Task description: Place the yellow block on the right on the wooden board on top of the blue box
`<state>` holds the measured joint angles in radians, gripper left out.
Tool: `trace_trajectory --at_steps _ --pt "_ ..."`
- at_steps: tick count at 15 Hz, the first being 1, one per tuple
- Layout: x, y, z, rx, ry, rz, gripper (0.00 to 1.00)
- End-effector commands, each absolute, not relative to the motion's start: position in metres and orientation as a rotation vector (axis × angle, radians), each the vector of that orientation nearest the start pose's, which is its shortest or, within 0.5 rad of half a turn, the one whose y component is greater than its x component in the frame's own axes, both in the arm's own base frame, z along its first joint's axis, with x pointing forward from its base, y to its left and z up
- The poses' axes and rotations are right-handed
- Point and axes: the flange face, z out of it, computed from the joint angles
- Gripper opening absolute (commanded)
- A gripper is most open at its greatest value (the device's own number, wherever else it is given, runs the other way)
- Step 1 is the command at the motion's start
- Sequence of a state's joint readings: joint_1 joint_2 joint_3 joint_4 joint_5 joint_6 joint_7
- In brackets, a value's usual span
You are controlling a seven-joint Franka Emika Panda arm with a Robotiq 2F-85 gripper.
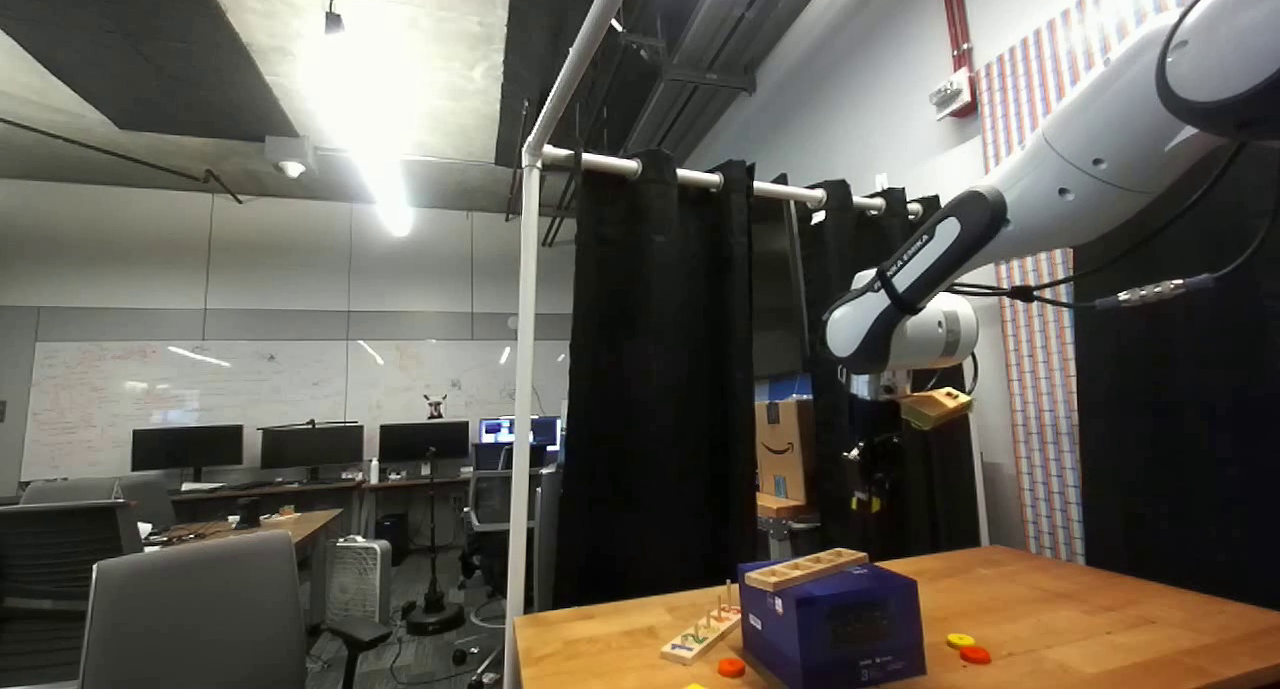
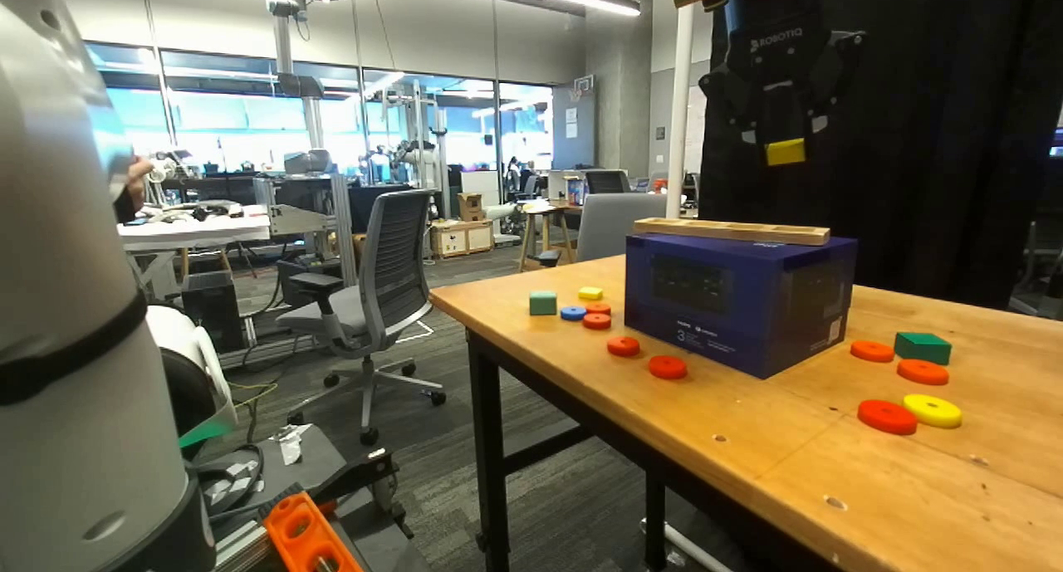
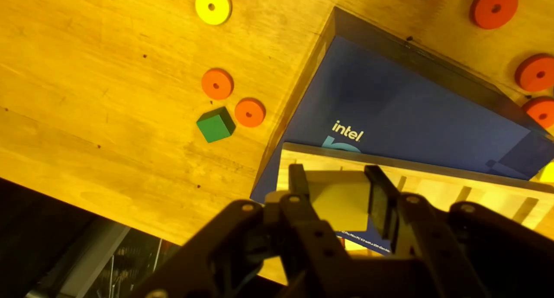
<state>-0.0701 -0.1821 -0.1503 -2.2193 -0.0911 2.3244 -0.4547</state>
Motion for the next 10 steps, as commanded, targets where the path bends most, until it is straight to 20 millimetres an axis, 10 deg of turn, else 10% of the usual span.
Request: trace_trajectory --at_steps 1,10 --pt "0.527 -0.115 0.482 -3.202 -0.475 -0.409 0.14" --pt "0.552 -0.114 0.46 -3.186 -0.464 -0.354 0.14"
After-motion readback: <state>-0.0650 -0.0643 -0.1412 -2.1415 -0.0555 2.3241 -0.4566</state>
